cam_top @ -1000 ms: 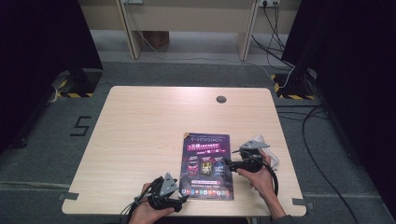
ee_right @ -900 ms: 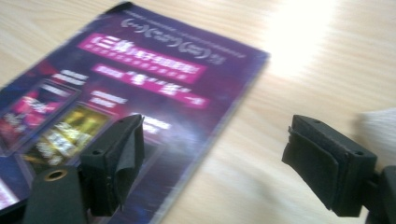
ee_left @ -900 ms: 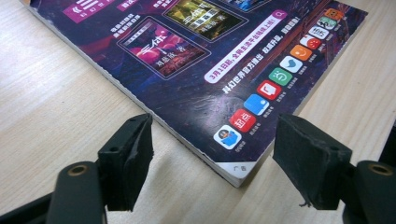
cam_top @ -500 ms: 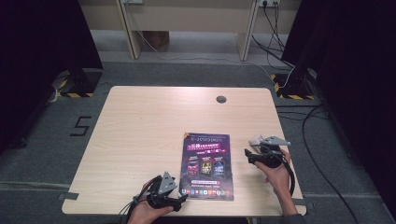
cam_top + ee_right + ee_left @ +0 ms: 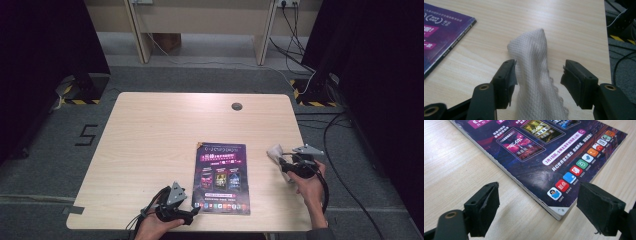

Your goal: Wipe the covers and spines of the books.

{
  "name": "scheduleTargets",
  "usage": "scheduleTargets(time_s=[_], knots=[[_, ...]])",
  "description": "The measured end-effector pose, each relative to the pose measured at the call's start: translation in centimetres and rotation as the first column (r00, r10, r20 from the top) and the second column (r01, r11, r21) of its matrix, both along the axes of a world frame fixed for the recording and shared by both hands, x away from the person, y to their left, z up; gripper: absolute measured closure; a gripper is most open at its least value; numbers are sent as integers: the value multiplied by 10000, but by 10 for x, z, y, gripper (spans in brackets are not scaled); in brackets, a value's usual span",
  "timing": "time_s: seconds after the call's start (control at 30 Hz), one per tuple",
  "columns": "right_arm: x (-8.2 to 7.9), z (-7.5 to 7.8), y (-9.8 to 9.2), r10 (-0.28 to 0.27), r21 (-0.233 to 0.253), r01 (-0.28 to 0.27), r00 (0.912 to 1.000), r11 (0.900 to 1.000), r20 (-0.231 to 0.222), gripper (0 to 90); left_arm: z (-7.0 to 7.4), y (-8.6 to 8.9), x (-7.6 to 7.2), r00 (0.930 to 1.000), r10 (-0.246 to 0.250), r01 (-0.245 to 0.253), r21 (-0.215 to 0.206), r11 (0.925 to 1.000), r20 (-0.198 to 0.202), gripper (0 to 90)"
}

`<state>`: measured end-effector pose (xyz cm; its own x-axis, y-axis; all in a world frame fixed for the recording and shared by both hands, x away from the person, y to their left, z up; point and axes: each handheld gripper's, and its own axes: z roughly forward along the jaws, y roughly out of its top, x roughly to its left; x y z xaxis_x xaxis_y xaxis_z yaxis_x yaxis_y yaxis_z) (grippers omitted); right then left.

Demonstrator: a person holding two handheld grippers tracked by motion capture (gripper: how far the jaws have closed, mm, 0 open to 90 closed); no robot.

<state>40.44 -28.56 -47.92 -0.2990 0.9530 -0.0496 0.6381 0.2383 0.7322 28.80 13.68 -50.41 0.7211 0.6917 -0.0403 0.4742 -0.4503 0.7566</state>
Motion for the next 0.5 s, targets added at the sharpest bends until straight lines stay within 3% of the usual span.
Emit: scheduleTargets(time_s=[0.23, 0.5], knots=[[5, -9, 0, 79, -289, -89, 9994, 9995, -336, 467, -1, -1, 1, 10000, -20, 20, 74, 10000, 56, 185], [9, -14, 4, 321, -512, -340, 9988, 9981, -366, 569, -2, -4, 2, 10000, -55, 54, 47, 10000, 36, 219]])
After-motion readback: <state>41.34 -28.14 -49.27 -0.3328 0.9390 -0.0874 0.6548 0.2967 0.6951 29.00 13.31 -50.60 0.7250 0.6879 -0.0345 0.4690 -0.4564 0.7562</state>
